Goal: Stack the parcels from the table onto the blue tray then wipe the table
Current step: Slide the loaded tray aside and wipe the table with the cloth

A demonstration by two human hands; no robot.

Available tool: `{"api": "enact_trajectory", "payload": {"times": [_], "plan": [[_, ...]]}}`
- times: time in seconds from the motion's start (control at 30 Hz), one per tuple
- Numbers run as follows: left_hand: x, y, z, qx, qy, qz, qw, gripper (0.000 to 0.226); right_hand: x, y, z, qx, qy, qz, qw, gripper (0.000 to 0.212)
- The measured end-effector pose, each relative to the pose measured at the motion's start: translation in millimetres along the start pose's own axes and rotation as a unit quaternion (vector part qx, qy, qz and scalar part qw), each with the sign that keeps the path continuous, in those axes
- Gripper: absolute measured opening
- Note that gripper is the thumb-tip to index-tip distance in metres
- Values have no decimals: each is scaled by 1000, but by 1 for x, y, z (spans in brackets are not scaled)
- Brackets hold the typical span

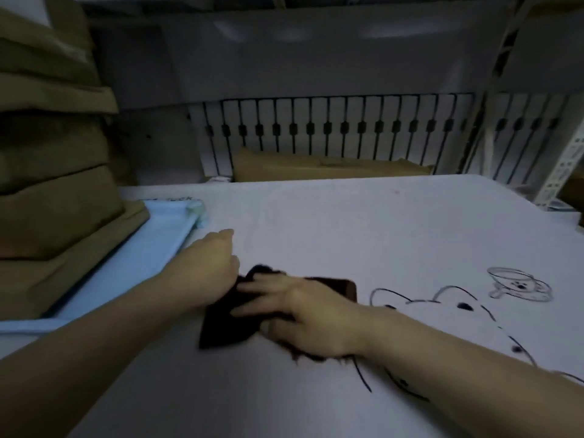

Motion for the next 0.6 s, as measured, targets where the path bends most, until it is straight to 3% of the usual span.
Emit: {"api": "enact_trajectory", "payload": {"times": [0.07,0.13,0.23,0.3,0.37,0.43,0.5,0.6], "plan": [[-9,5,-1,2,42,15,999,53,-16,-10,-15,-29,78,-1,997,42],[-13,2,-3,-9,77,9,997,47,2,0,-42,-15,88,29,996,45],[-16,-4,-3,-21,80,0,997,54,93,36,-97,70,-82,73,992,49],[-8,-16,-3,-63,31,-39,997,63,156,59,-113,117,-253,117,953,53],[-3,-31,-3,-127,6,-69,990,83,173,61,-132,112,-319,126,933,56],[-2,-40,-5,-163,5,-119,979,99,153,50,-163,91,-261,103,955,55],[1,-39,-11,-154,-9,-144,978,100,132,35,-187,59,-186,88,977,53],[1,-35,-18,-125,-25,-174,976,92,147,38,-191,48,-188,106,975,55]]}}
Point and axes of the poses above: each hand's wrist, its own z-axis away from the middle knuckle, its own y-axis out of the back of the hand, x = y × z, the point moved 9 cm from there along -z, towards the middle knuckle, and after that the axes turned 1 degree about -x, right-handed, at the moved point
